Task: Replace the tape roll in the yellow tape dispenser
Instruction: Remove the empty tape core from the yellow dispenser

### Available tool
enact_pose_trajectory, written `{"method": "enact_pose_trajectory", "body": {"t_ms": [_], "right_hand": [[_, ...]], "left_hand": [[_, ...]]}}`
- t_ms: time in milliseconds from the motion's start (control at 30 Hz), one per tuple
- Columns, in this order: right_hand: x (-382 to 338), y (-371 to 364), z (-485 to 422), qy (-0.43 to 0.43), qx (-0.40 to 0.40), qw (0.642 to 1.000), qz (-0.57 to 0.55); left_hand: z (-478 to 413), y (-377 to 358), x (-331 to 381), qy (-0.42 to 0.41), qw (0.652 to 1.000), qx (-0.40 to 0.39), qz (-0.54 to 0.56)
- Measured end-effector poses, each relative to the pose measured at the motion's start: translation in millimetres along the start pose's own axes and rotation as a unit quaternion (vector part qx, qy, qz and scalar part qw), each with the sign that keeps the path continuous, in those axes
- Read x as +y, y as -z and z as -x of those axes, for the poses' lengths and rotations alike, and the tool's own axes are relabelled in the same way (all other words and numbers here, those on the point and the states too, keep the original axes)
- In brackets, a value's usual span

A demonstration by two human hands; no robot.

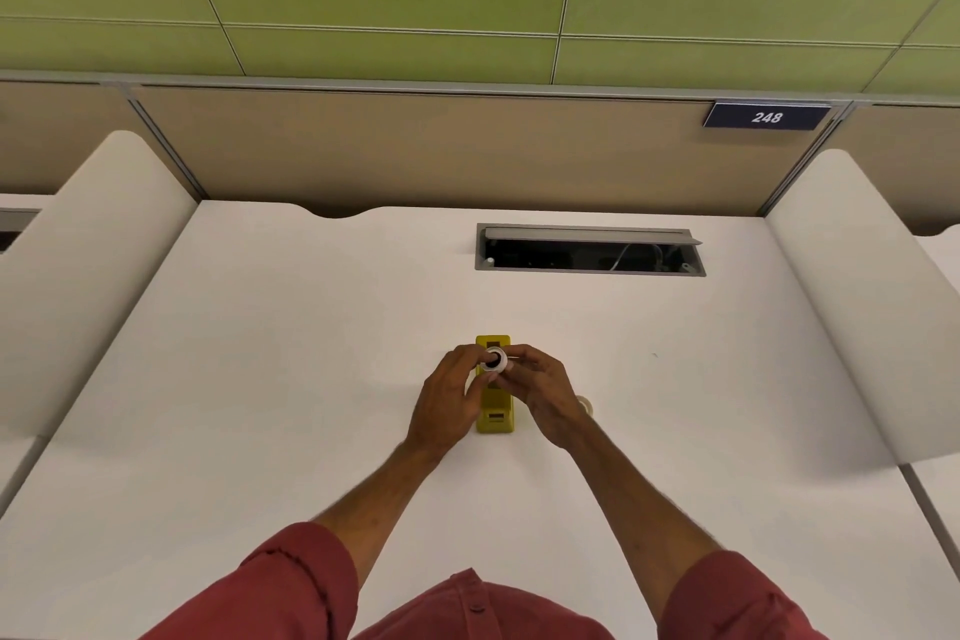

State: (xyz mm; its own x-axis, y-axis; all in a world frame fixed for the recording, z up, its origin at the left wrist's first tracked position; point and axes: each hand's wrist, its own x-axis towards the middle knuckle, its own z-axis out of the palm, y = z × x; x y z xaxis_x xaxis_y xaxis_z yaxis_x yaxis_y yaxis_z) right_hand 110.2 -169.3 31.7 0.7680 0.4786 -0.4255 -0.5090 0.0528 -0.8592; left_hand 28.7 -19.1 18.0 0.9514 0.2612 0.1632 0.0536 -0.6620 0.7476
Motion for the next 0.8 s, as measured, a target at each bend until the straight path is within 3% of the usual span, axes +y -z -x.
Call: {"method": "enact_pose_trajectory", "body": {"t_ms": [267, 567, 800], "right_hand": [[2, -4, -1, -0.026, -0.003, 0.999, -0.044], [1, -7, -6, -0.038, 0.004, 0.998, -0.040], [4, -4, -11, -0.056, 0.013, 0.998, -0.021]], "left_hand": [[-4, 7, -4, -0.028, 0.999, 0.027, -0.016], [-1, 7, -9, 0.026, 0.999, 0.014, 0.014], [-2, 19, -21, 0.052, 0.995, 0.081, -0.030]]}}
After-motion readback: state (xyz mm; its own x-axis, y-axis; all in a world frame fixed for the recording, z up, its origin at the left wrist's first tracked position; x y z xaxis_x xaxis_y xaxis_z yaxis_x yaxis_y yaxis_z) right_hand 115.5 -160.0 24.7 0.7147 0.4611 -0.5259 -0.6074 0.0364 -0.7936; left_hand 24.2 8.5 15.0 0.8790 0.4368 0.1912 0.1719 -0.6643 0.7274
